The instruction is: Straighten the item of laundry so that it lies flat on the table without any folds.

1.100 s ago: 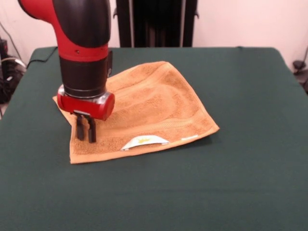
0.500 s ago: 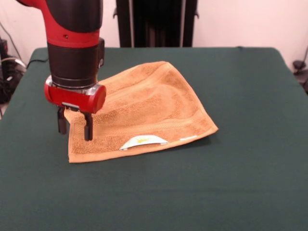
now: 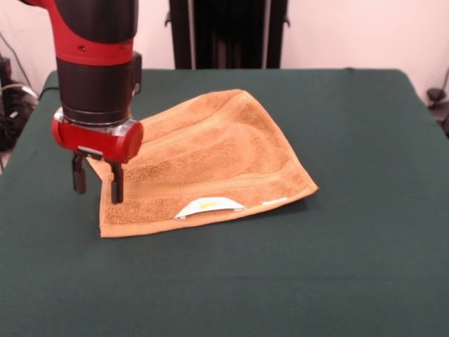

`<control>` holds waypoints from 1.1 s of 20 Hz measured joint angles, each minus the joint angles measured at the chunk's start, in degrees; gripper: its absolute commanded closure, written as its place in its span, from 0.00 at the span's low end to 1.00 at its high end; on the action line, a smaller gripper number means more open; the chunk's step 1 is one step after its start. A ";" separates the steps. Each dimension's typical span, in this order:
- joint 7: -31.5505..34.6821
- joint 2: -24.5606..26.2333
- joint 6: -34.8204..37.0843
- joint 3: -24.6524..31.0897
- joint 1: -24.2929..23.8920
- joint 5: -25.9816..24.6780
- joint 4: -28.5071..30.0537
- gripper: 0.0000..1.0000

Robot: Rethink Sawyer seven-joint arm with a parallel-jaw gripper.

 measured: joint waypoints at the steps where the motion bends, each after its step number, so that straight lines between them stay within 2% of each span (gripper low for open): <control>1: 0.00 0.01 0.01 0.01 -0.18 0.00 -0.05 0.00; 12: 0.00 0.88 0.00 0.37 -2.09 0.01 -0.94 0.00; 22: 0.00 1.22 0.00 6.14 -6.10 0.01 -0.93 0.00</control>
